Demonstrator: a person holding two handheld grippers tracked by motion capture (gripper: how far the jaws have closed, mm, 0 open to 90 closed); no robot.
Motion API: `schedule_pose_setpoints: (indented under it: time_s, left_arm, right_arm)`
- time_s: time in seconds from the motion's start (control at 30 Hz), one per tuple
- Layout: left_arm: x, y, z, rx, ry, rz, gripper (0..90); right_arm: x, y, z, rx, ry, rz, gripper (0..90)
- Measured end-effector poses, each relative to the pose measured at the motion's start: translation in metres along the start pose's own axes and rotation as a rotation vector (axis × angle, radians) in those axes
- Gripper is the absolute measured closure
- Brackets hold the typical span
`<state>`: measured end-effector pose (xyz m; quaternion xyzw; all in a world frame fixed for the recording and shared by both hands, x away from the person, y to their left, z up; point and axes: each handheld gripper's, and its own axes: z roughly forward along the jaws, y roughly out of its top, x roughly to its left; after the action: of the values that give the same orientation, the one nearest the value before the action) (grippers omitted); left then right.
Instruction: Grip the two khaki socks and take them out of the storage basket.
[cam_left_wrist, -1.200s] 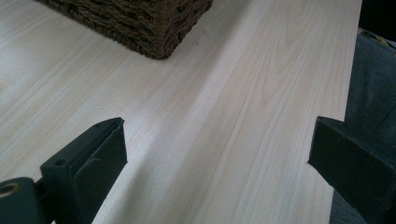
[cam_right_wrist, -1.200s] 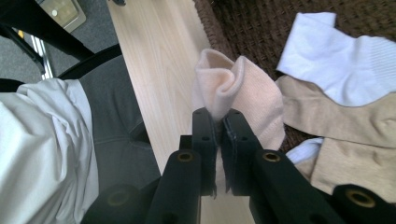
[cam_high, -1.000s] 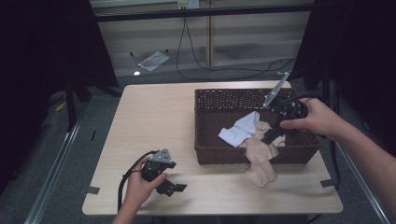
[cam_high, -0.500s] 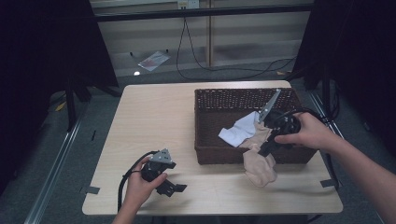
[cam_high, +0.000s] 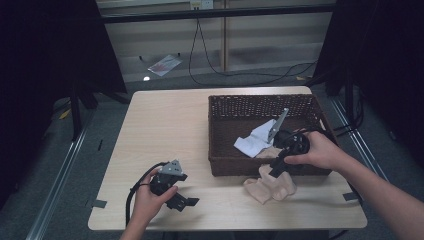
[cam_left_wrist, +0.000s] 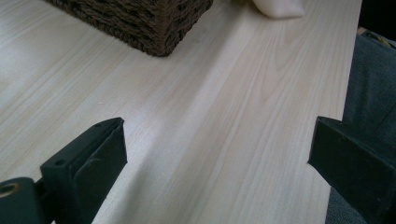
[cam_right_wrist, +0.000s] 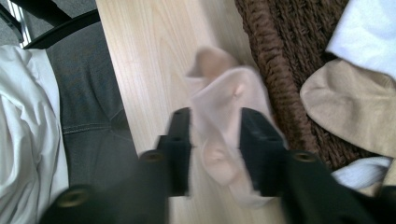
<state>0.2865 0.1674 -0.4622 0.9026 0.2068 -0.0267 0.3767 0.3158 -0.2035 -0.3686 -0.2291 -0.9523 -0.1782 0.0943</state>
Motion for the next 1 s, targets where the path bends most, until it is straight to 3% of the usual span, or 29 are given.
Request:
schedule_pose_setpoints:
  time_s: [0.13,0.43,0.5,0.67,1.0]
  left_arm:
    - [0.000,0.000,0.000,-0.001,0.004,-0.004,3.9]
    - [0.000,0.000,0.001,0.004,0.000,0.003,3.9]
    - [-0.001,0.000,0.002,-0.008,-0.006,-0.012,3.9]
    - [-0.001,-0.001,0.002,-0.009,-0.005,-0.011,3.9]
    - [0.000,0.000,0.002,0.000,-0.004,-0.005,3.9]
  right_arm:
    - [0.002,-0.001,-0.001,-0.009,-0.011,-0.008,48.0]
    - [0.010,-0.008,-0.002,-0.015,-0.045,-0.030,31.2]
    - [0.010,-0.009,-0.002,-0.024,-0.056,-0.026,24.3]
    - [0.010,-0.015,-0.002,-0.025,-0.092,-0.018,17.4]
    - [0.011,-0.028,-0.004,-0.059,-0.118,-0.040,11.5]
